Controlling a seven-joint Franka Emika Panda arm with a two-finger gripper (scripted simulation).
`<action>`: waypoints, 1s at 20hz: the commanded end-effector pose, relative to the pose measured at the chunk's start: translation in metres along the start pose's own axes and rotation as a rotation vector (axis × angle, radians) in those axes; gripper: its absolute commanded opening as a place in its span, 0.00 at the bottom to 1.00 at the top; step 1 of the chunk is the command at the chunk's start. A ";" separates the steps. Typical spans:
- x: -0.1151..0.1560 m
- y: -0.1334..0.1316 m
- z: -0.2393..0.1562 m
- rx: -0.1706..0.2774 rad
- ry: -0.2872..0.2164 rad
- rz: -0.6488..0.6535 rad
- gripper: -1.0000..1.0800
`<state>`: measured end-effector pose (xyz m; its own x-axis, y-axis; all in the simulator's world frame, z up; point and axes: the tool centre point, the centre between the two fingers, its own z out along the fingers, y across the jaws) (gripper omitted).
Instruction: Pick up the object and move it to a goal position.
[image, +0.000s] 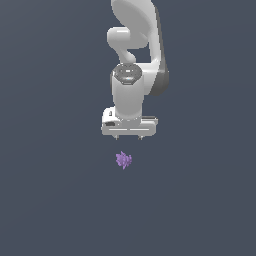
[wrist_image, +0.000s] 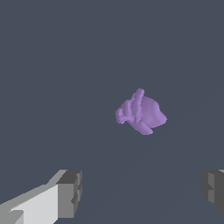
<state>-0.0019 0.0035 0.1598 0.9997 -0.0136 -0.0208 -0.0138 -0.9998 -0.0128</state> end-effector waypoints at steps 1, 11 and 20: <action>0.000 0.000 0.000 0.000 0.000 0.000 0.96; -0.004 -0.025 -0.008 -0.002 0.003 -0.012 0.96; -0.001 -0.022 -0.004 -0.004 0.004 -0.050 0.96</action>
<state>-0.0032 0.0259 0.1655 0.9996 0.0241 -0.0165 0.0240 -0.9997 -0.0104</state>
